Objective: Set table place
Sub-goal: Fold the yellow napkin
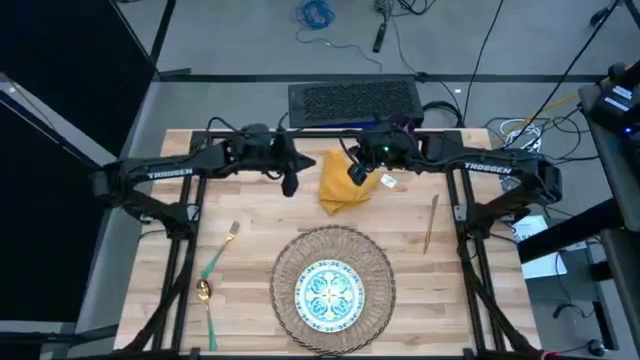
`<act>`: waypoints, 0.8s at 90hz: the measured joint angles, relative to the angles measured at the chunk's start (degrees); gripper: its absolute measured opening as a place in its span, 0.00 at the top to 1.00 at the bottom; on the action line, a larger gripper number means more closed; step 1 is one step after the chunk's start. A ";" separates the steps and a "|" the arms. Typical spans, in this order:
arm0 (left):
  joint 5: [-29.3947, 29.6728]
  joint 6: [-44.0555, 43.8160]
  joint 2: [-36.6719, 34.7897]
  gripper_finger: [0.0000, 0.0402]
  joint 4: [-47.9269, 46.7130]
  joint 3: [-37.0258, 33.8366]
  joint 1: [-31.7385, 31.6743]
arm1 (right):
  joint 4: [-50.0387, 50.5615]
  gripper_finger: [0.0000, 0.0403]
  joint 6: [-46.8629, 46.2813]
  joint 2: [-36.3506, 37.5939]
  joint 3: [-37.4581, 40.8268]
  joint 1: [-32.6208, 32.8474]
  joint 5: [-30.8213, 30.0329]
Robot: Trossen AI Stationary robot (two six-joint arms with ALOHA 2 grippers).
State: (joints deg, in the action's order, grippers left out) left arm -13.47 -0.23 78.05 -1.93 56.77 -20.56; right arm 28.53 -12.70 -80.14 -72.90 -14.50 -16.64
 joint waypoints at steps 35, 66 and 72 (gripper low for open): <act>-0.22 -0.26 3.18 1.00 -1.41 -0.07 1.25 | 21.74 0.95 -8.28 0.28 9.49 -4.00 -2.00; -0.22 -0.39 3.20 1.00 -1.66 -0.04 2.02 | -10.39 0.63 -5.15 1.14 29.51 -9.15 10.86; -0.20 -0.39 3.20 1.00 -1.63 -0.04 2.05 | -10.77 0.56 -3.72 1.16 29.57 -9.14 10.87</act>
State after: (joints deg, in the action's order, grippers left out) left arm -13.67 -0.62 81.25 -3.56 56.73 -18.50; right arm 17.77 -16.42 -78.98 -43.34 -23.64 -5.77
